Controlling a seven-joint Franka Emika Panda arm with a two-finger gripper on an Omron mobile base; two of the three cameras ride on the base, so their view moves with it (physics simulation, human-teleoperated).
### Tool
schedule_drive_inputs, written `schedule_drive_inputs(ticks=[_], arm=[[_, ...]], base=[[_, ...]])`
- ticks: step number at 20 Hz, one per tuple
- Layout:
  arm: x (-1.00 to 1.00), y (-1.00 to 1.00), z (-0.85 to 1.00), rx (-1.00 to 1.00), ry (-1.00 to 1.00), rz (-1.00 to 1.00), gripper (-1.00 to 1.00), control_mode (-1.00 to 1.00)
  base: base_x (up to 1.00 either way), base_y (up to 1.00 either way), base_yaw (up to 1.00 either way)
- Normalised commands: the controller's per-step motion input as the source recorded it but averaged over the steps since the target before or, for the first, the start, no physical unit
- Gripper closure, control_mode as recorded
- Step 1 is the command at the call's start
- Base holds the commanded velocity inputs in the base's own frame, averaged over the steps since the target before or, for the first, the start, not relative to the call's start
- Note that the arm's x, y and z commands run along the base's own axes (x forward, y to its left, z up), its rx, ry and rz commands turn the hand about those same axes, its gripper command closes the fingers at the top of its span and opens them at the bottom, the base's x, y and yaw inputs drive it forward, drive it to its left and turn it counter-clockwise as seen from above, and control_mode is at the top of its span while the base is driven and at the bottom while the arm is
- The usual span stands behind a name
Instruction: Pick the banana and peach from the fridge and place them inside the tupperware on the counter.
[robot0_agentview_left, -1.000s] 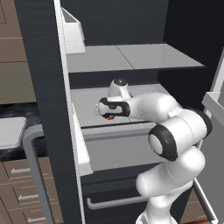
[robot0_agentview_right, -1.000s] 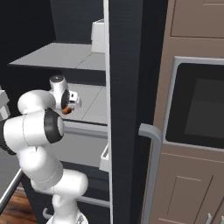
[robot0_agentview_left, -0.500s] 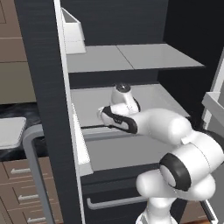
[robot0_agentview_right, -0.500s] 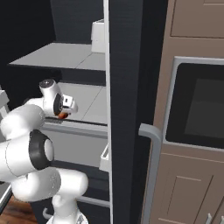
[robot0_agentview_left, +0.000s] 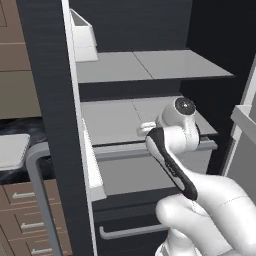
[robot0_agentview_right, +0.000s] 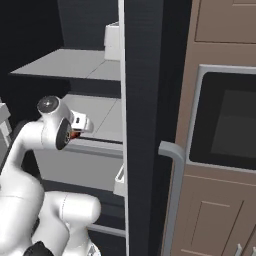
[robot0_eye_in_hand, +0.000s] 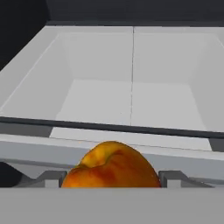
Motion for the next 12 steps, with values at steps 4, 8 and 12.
schedule_drive_inputs(ticks=[4,8,12], arm=[[-1.0,-0.62,0.91,0.02,0.0,0.0,1.0,-1.0],[-1.0,-0.54,0.88,0.02,-0.02,0.0,1.0,-1.0],[-1.0,-0.3,0.68,0.0,-0.08,0.0,1.0,-1.0]], base=[[0.0,0.0,0.0],[0.0,0.0,0.0],[0.0,0.0,0.0]])
